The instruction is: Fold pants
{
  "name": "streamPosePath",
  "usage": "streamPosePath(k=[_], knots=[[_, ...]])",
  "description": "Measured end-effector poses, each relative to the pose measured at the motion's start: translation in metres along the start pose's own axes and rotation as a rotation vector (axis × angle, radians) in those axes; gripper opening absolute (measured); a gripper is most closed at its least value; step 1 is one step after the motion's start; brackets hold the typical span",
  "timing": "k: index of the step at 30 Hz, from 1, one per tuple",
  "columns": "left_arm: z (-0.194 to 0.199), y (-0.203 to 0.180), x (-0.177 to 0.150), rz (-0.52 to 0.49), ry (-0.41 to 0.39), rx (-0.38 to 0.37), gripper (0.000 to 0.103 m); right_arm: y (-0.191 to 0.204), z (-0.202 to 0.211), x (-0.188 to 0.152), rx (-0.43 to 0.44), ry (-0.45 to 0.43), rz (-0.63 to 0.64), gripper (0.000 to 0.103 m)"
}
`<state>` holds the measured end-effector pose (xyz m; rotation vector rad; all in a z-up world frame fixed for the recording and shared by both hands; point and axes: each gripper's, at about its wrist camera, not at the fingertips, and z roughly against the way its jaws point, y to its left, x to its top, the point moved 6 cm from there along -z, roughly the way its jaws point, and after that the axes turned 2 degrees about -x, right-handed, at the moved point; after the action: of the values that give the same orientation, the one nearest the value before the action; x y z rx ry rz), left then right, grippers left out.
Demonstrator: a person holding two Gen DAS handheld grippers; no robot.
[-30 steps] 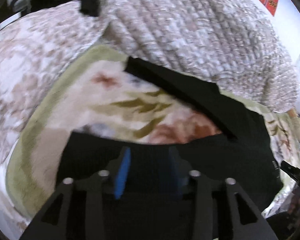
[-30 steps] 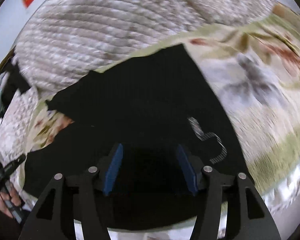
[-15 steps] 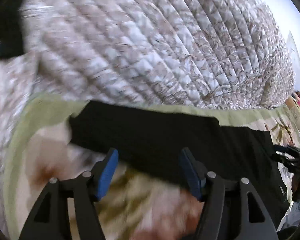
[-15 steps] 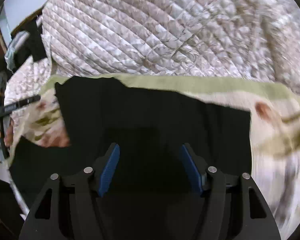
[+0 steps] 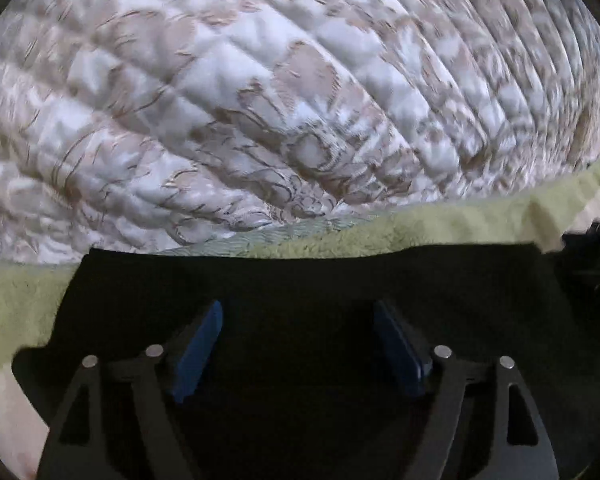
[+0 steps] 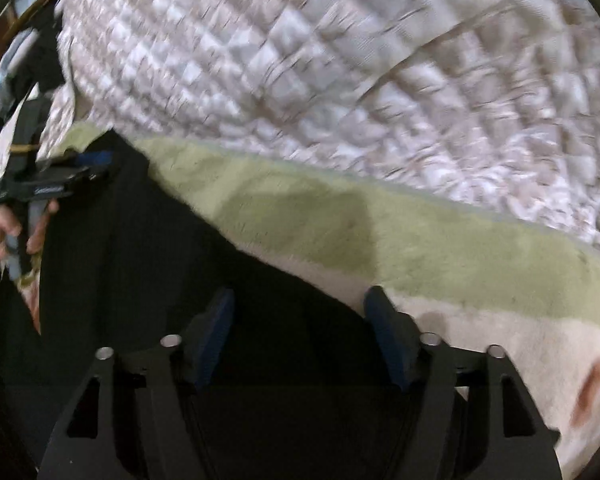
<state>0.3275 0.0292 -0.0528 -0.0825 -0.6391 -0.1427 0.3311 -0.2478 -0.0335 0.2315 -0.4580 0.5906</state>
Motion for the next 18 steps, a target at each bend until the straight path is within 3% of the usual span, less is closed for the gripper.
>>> streamPosePath(k=[2,3,4,5,9,14,18], knots=[[0.001,-0.003,-0.001,-0.001,0.002,-0.001,0.063,0.003,-0.001,0.000,-0.028,0.017,0.027,0.070],[0.003,-0.005,-0.002,-0.013,-0.002,0.015,0.044,0.004,0.000,0.000,-0.045,0.022,0.029,0.053],[0.003,-0.011,-0.002,-0.033,-0.007,0.026,0.015,0.005,0.003,0.001,-0.074,0.013,0.042,0.022],[0.004,-0.016,-0.003,-0.047,-0.007,0.020,0.010,0.007,0.006,0.001,-0.065,0.009,0.046,0.008],[0.015,-0.027,0.000,-0.057,-0.037,0.073,0.005,0.020,0.016,0.000,-0.113,-0.001,0.062,0.008],[0.067,-0.022,-0.001,0.005,-0.110,0.038,0.005,0.038,0.070,0.000,-0.114,-0.098,0.045,0.008],[0.130,-0.014,-0.025,0.073,-0.188,-0.016,0.005,0.068,0.126,-0.018,-0.091,-0.185,0.032,0.008]])
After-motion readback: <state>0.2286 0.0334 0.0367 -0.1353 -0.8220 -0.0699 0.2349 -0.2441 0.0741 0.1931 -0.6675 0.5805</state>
